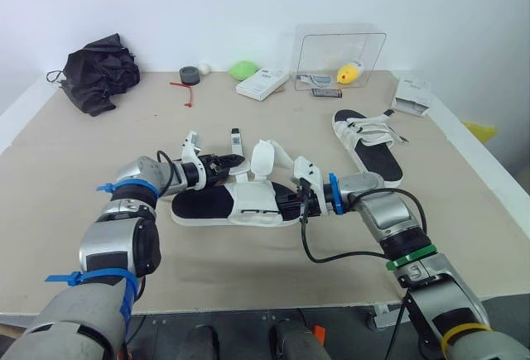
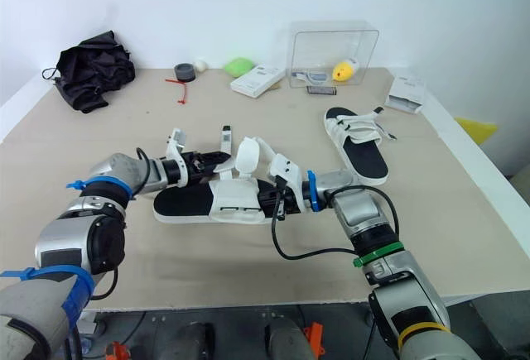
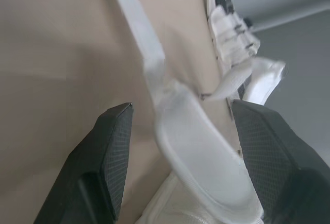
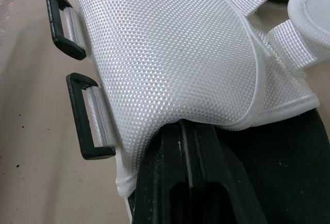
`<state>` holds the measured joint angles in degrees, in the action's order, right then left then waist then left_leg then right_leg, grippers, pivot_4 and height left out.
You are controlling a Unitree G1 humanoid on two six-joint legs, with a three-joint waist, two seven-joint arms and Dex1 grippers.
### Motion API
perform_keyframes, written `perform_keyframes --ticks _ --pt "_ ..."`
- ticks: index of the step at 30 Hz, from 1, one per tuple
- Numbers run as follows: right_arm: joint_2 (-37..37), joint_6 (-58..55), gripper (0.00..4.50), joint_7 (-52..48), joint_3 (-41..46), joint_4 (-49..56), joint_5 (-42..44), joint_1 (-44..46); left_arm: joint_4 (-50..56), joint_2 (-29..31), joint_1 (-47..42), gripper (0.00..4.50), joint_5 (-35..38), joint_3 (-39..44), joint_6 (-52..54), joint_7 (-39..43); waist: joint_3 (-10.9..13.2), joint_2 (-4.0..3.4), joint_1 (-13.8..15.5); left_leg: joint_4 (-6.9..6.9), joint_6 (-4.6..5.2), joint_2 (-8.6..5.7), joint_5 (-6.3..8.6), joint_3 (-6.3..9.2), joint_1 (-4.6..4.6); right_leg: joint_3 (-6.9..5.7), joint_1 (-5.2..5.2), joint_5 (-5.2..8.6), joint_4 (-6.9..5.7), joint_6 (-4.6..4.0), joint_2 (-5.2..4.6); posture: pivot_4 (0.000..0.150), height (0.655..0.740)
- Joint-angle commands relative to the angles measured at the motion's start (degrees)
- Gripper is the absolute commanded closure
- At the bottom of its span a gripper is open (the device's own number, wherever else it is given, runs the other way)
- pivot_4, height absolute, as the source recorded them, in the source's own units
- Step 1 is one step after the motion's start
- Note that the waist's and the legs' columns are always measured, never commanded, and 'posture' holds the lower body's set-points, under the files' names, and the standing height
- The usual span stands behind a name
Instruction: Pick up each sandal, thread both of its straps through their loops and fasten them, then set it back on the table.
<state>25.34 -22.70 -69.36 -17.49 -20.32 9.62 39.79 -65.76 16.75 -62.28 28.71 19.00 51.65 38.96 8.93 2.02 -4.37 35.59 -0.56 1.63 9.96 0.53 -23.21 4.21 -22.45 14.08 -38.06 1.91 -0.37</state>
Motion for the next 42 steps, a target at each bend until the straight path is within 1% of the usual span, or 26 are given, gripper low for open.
perform_keyframes --ticks 1,11,14,17,18,19,20,23,24,26,28,30,32,33,34,36,39,42 --pt "0.7 -2.7 4.5 2.4 -1.7 -2.8 -3.2 -2.2 -2.5 -1.6 -1.8 1.4 -1.8 0.8 -4.9 -4.4 0.0 0.0 0.0 -0.01 -0.01 -0.01 0.0 0.02 0.02 0.0 0.03 0.0 0.0 0.0 0.0 0.15 0.74" --pt "0.1 -3.0 4.5 3.0 -1.7 -2.8 -3.1 -1.9 -7.9 -6.9 -6.8 1.4 -0.6 6.8 -17.1 -13.8 0.0 0.07 0.1 -0.01 -0.08 -0.11 0.03 0.04 0.01 -0.01 0.04 0.0 0.05 0.0 -0.1 0.15 0.74" --pt "0.0 -3.0 4.5 3.2 -1.7 -2.7 -3.1 -2.0 -8.4 -7.4 -7.7 1.4 -0.4 8.1 -18.5 -14.7 0.1 0.1 0.0 -0.01 -0.09 -0.11 0.03 0.05 0.0 -0.02 0.02 0.0 0.06 0.01 -0.1 0.15 0.74" --pt "-0.1 -3.3 4.5 3.3 -1.6 -2.4 -3.1 -1.9 -8.5 -7.4 -7.9 2.1 -0.9 8.2 -18.9 -14.5 0.1 0.11 -0.1 -0.02 -0.1 -0.1 0.03 0.06 0.0 -0.01 -0.04 -0.01 0.06 0.02 -0.06 0.15 0.74" --pt "0.0 -3.4 4.5 3.3 -1.6 -2.3 -3.1 -2.0 -8.5 -7.3 -7.9 2.78 -1.0 8.2 -19.0 -14.5 0.1 0.12 -0.1 -0.05 -0.11 -0.1 0.03 0.06 0.01 -0.01 -0.07 -0.03 0.06 0.06 -0.05 0.15 0.74" --pt "0.0 -3.5 4.5 3.3 -1.5 -2.1 -3.0 -2.0 -8.4 -7.1 -7.8 3.07 -1.0 8.3 -18.8 -14.3 0.1 0.12 -0.1 -0.06 -0.12 -0.1 0.03 0.06 0.0 -0.01 -0.08 -0.07 0.06 0.11 -0.05 0.15 0.74" --pt "0.1 -3.5 4.5 3.3 -1.4 -2.1 -3.0 -2.0 -8.4 -6.8 -7.8 3.52 -1.0 8.4 -18.6 -14.2 0.1 0.12 -0.1 -0.07 -0.13 -0.1 0.02 0.06 0.0 -0.01 -0.09 -0.11 0.06 0.19 -0.04 0.15 0.74" --pt "0.1 -3.5 4.5 3.3 -1.4 -2.1 -3.0 -2.1 -8.2 -5.9 -7.6 4.16 -0.7 8.9 -17.8 -13.8 0.1 0.14 -0.1 -0.09 -0.23 -0.1 0.05 0.06 0.0 -0.01 -0.12 -0.1 0.06 0.17 -0.04 0.15 0.74" --pt "0.1 -3.5 4.5 3.4 -1.4 -2.2 -3.0 -2.1 -8.1 -5.6 -7.5 4.45 -0.7 8.9 -17.7 -13.7 0.2 0.17 -0.1 -0.09 -0.25 -0.1 0.05 0.06 0.0 -0.01 -0.14 -0.1 0.06 0.17 -0.04 0.15 0.74" --pt "-0.1 -3.5 4.5 3.4 -1.5 -2.3 -3.0 -2.1 -7.7 -5.3 -7.4 4.45 -0.8 9.0 -18.7 -13.1 0.2 0.21 -0.1 -0.11 -0.44 -0.09 0.05 0.07 -0.01 -0.01 -0.19 -0.1 0.06 0.17 -0.04 0.15 0.74" --pt "-0.3 -3.4 4.5 3.4 -1.6 -2.3 -3.0 -2.0 -6.0 -5.1 -7.5 4.45 -1.7 8.0 -21.9 -10.0 0.2 0.27 -0.1 -0.11 -0.54 -0.09 0.04 0.08 -0.01 -0.01 -0.21 -0.1 0.06 0.17 -0.04 0.15 0.74" --pt "-0.5 -3.4 4.5 3.4 -1.6 -2.2 -2.9 -2.0 -3.2 -5.2 -7.5 4.45 -1.9 6.9 -24.9 -5.2 0.3 0.34 -0.1 -0.12 -0.6 -0.09 0.03 0.08 -0.06 -0.01 -0.31 -0.03 0.06 0.04 -0.04 0.15 0.74" --pt "-0.5 -3.4 4.5 3.4 -1.6 -2.2 -3.0 -2.1 -0.3 -5.3 -7.1 4.45 -0.7 6.7 -24.6 -0.5 0.3 0.42 -0.1 -0.15 -0.67 -0.09 0.0 0.08 -0.06 -0.01 -0.35 -0.04 0.06 0.03 -0.04 0.15 0.74" --pt "-0.5 -3.4 4.5 3.4 -1.6 -2.1 -2.9 -2.1 2.8 -5.6 -5.9 4.45 -0.1 6.0 -24.5 2.5 0.4 0.45 -0.1 -0.22 -0.89 -0.07 -0.13 0.07 -0.1 -0.01 -0.43 -0.06 0.06 -0.01 -0.03 0.15 0.74" --pt "-0.5 -3.4 4.5 3.4 -1.5 -2.0 -2.9 -2.2 7.1 -6.1 -4.2 4.45 0.5 5.1 -24.5 5.4 0.4 0.45 -0.2 -0.26 -1.07 -0.04 -0.24 0.07 -0.12 -0.01 -0.49 -0.08 0.06 -0.04 -0.02 0.15 0.74" --pt "-0.5 -3.5 4.5 3.4 -1.5 -1.8 -2.9 -2.4 17.2 -7.4 0.5 4.45 2.0 3.2 -23.1 9.2 0.4 0.44 -0.2 -0.29 -1.14 -0.03 -0.27 0.04 -0.11 0.03 -0.49 -0.09 0.06 -0.04 -0.03 0.15 0.74" --pt "-0.3 -3.5 4.5 3.3 -1.4 -1.5 -2.7 -2.7 33.8 -9.2 9.1 4.45 5.5 0.5 -19.1 11.0 0.4 0.46 -0.3 -0.31 -1.18 0.03 -0.3 -0.03 -0.13 0.09 -0.51 -0.1 0.06 -0.03 -0.03 0.15 0.74" --pt "-0.2 -3.6 4.5 3.2 -1.3 -1.1 -2.6 -2.9 47.4 -10.1 16.4 4.45 8.5 -2.2 -16.4 11.9 0.4 0.47 -0.3 -0.3 -1.18 0.07 -0.31 -0.06 -0.13 0.11 -0.5 -0.2 0.06 0.16 -0.02 0.15 0.74"
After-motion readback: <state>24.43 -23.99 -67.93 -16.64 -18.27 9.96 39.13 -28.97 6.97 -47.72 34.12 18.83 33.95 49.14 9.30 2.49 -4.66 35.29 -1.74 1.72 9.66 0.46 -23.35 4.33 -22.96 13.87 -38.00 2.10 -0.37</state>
